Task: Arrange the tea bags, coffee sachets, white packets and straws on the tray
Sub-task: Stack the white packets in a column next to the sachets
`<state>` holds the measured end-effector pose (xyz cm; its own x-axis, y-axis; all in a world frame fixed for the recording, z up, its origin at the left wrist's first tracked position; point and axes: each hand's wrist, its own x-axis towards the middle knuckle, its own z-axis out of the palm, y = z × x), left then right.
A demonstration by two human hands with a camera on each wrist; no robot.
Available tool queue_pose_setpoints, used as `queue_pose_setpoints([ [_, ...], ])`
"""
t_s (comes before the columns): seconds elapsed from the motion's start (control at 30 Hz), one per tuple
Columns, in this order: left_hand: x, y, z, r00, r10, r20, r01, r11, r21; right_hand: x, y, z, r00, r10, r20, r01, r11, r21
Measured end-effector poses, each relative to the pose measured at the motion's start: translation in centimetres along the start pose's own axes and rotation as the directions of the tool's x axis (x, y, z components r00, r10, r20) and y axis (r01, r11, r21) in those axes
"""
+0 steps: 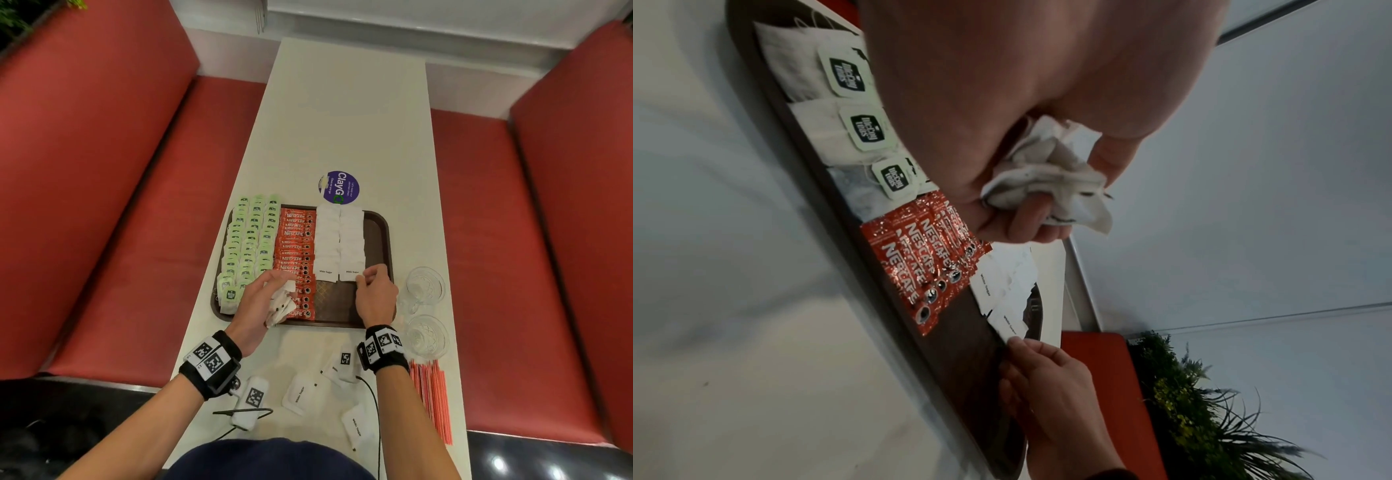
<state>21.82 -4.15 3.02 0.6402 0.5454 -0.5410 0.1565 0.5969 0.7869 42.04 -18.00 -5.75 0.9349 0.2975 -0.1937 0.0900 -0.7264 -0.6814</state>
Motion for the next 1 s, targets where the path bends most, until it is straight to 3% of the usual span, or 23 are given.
queue_pose_setpoints([
  [0.17,-0.1,0.2,0.1,0.997,-0.021,0.073,0.023,0.999,-0.028,0.3,0.1,0.4,0.995,-0.1,-0.006,0.098,0.986,-0.132],
  [0.33,-0.2,0.2,0.2,0.992,-0.029,0.125,0.032,0.999,-0.027,-0.4,-0.2,0.3,0.995,-0.101,-0.002,0.099,0.978,-0.183],
  [0.47,-0.2,-0.1,0.3,0.993,0.019,0.119,-0.02,1.0,0.014,-2.2,-2.6,-1.5,0.984,-0.164,0.068,0.164,0.986,0.014],
  [0.57,-0.2,-0.2,0.7,0.989,0.09,0.12,-0.101,0.991,0.091,-5.3,-5.6,-3.4,0.965,-0.145,0.219,0.083,0.959,0.271],
  [0.7,-0.1,-0.7,1.0,0.955,0.225,0.192,-0.277,0.909,0.313,-8.3,-7.5,-4.4,0.893,-0.212,0.396,0.027,0.905,0.424],
  [0.8,0.0,-1.1,0.9,0.941,0.234,0.244,-0.321,0.844,0.43,-8.6,-7.4,-4.7,0.83,-0.347,0.437,0.15,0.892,0.425],
  [0.9,0.0,-1.2,0.6,0.952,0.191,0.238,-0.287,0.826,0.485,-8.3,-6.7,-4.5,0.853,-0.383,0.355,0.242,0.892,0.381],
  [1.0,-0.4,-1.1,0.6,0.952,0.185,0.245,-0.282,0.845,0.455,-7.9,-6.1,-4.6,0.886,-0.304,0.351,0.124,0.883,0.453],
])
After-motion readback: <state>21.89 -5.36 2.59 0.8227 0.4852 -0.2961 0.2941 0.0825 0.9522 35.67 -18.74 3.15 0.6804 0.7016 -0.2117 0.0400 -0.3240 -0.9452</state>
